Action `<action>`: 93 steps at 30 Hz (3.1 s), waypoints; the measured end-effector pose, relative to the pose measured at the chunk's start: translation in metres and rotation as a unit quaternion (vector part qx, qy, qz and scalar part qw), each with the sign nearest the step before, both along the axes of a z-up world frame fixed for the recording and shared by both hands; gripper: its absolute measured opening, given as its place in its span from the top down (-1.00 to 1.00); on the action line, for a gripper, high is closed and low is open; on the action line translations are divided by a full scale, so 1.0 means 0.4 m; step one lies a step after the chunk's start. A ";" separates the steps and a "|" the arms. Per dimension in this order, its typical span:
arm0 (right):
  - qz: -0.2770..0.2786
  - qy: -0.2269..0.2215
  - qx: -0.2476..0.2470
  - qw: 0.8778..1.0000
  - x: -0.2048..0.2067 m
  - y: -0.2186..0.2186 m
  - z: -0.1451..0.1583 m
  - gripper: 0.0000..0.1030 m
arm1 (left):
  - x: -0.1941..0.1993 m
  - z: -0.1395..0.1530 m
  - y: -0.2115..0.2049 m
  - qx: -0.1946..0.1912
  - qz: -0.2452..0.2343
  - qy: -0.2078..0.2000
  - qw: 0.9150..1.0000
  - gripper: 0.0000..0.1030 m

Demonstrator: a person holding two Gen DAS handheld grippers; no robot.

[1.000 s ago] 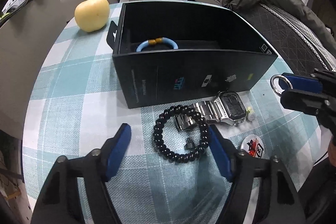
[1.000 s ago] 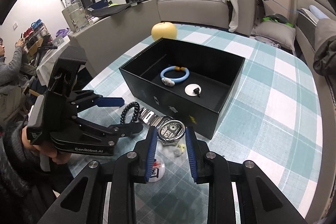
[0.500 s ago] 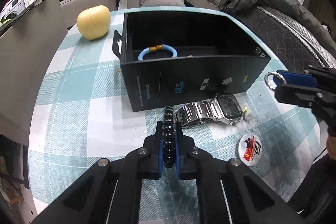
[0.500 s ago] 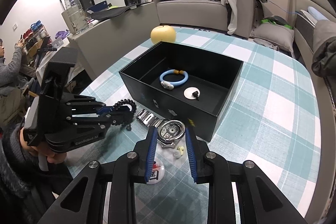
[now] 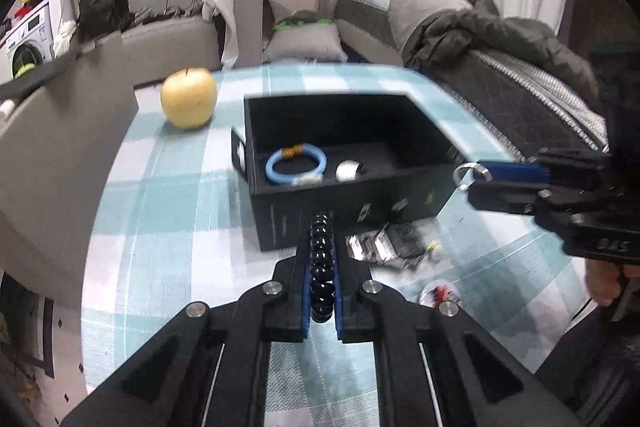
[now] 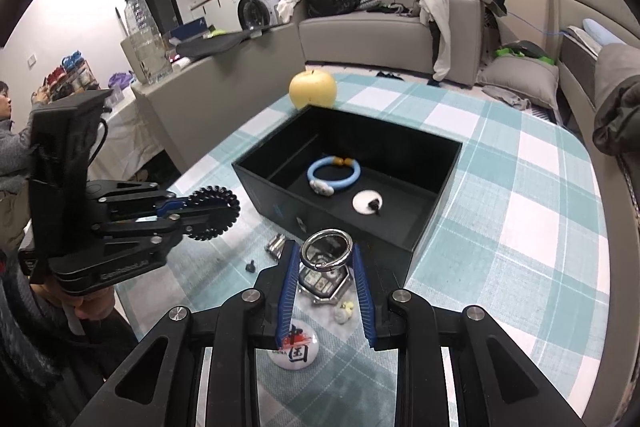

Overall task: Organize jewelry
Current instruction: 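Grasp the metal ring with the right gripper while the left gripper grasps the black bead bracelet, then lower the ring into the box with the right gripper while the left gripper lowers the bead bracelet in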

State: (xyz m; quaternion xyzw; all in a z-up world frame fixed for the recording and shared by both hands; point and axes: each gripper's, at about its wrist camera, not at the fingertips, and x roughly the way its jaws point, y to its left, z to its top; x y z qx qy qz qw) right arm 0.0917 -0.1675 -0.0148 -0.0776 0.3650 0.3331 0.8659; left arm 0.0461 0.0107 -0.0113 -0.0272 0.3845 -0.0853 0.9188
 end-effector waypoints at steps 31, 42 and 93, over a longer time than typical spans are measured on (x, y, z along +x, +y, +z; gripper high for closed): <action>-0.088 -0.019 0.067 0.994 0.126 -0.002 0.045 0.49 | 0.133 0.083 0.007 -0.014 0.063 -0.104 0.992 0.92; -0.112 -0.008 0.068 0.991 0.193 0.026 0.034 0.49 | 0.161 0.054 -0.021 -0.011 0.063 -0.095 0.993 0.92; -0.146 -0.062 0.057 0.986 0.142 -0.058 0.075 -1.00 | 0.097 0.065 -0.033 -0.020 0.073 -0.095 0.993 -0.92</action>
